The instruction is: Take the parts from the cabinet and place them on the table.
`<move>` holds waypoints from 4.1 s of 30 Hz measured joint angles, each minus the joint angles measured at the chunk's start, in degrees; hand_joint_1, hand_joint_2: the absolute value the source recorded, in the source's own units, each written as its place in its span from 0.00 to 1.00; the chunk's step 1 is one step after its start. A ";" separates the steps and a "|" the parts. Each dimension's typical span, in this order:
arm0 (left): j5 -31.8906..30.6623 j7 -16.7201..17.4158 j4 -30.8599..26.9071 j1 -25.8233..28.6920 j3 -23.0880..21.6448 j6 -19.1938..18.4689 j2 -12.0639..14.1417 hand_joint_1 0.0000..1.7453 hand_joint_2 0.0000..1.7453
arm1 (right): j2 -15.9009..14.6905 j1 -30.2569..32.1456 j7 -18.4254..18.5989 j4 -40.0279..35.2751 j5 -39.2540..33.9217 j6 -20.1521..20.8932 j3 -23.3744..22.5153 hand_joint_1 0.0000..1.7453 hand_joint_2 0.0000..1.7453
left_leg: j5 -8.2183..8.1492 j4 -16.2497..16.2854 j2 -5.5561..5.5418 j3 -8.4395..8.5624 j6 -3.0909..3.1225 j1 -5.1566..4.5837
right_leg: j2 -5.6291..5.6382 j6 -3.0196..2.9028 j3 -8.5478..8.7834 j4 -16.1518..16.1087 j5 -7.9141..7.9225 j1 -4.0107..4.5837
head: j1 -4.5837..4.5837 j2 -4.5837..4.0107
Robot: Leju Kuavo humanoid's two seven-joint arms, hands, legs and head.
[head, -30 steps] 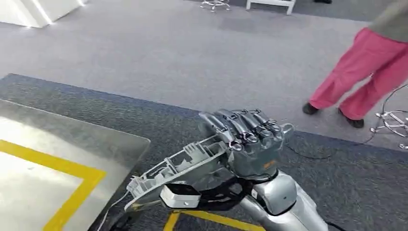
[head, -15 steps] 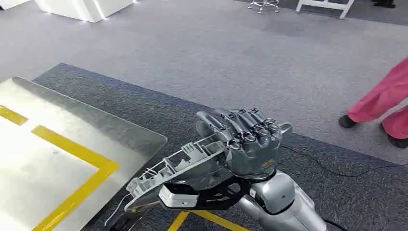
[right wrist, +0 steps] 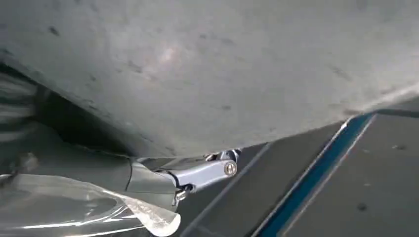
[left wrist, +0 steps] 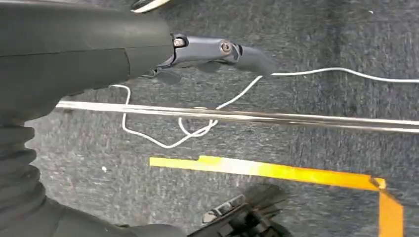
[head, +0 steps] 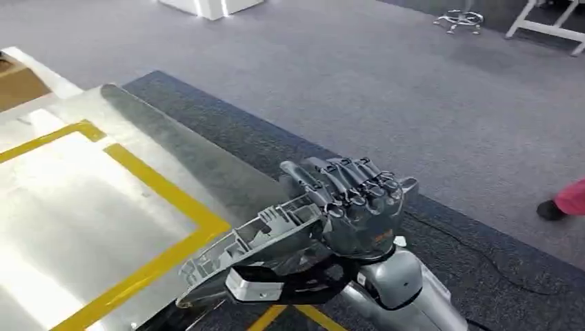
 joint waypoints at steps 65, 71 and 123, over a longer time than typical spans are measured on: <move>4.11 1.84 -0.11 0.43 -9.75 -0.33 0.57 0.00 1.00 | -0.04 -0.33 0.07 0.07 0.00 -0.02 0.39 1.00 1.00 | 0.14 0.01 -1.95 -0.09 -0.47 0.18 | 0.18 -0.31 -2.45 4.36 -0.63 -0.02 | 0.22 0.00; 4.11 2.05 -0.11 0.49 -10.75 -0.35 0.61 0.00 1.00 | -0.04 -0.87 0.76 0.15 -0.02 -0.02 0.57 1.00 1.00 | -0.03 0.68 -4.60 -0.55 -1.59 -0.01 | 1.69 -1.27 4.79 -12.87 7.88 -0.07 | 0.22 0.00; 6.51 6.43 -0.26 1.23 -18.86 1.07 2.71 0.00 1.00 | -3.56 -7.31 7.82 9.94 -15.19 8.83 -15.80 1.00 1.00 | 0.10 0.26 -4.20 -0.23 -2.06 0.00 | 2.05 -1.63 4.84 -13.09 8.12 -0.05 | 0.24 0.00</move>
